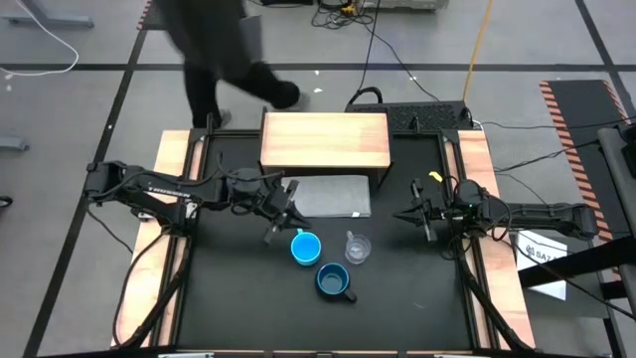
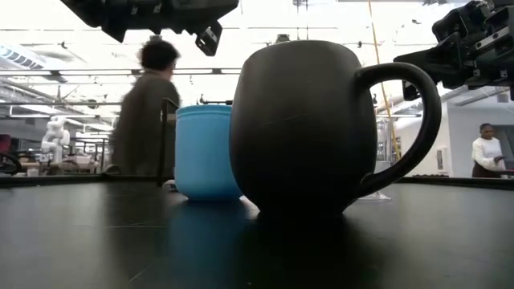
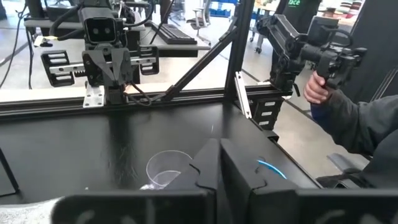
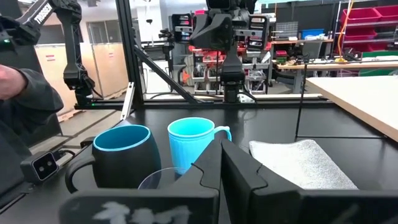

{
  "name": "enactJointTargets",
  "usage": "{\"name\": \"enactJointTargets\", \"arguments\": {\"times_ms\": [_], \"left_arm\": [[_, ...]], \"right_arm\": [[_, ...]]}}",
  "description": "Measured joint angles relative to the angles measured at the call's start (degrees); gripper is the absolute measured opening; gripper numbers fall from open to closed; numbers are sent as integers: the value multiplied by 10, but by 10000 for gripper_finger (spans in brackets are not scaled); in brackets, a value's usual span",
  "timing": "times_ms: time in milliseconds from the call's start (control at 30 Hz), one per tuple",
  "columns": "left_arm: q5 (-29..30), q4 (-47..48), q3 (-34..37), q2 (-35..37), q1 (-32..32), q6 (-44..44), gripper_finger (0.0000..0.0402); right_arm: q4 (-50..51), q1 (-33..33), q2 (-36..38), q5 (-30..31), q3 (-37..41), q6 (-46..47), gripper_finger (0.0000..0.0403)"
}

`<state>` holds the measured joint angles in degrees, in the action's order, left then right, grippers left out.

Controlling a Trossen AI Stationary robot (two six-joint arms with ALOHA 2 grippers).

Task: Stack small to large cups/mugs on shelf
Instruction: Put the black mug on the shelf

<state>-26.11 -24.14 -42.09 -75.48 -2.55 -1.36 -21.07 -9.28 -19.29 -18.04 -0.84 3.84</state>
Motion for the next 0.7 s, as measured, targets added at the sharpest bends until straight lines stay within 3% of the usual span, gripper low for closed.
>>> {"name": "enactJointTargets", "arguments": {"times_ms": [267,500,700], "left_arm": [[6,52,-24,0,8,23,148],[37,145,-100,-29,37,31,277],[36,221,-182,-115,54,36,324]], "right_arm": [[1,0,0,0,0,0,0],[0,0,0,0,0,0,0],[0,0,0,0,0,0,0]]}}
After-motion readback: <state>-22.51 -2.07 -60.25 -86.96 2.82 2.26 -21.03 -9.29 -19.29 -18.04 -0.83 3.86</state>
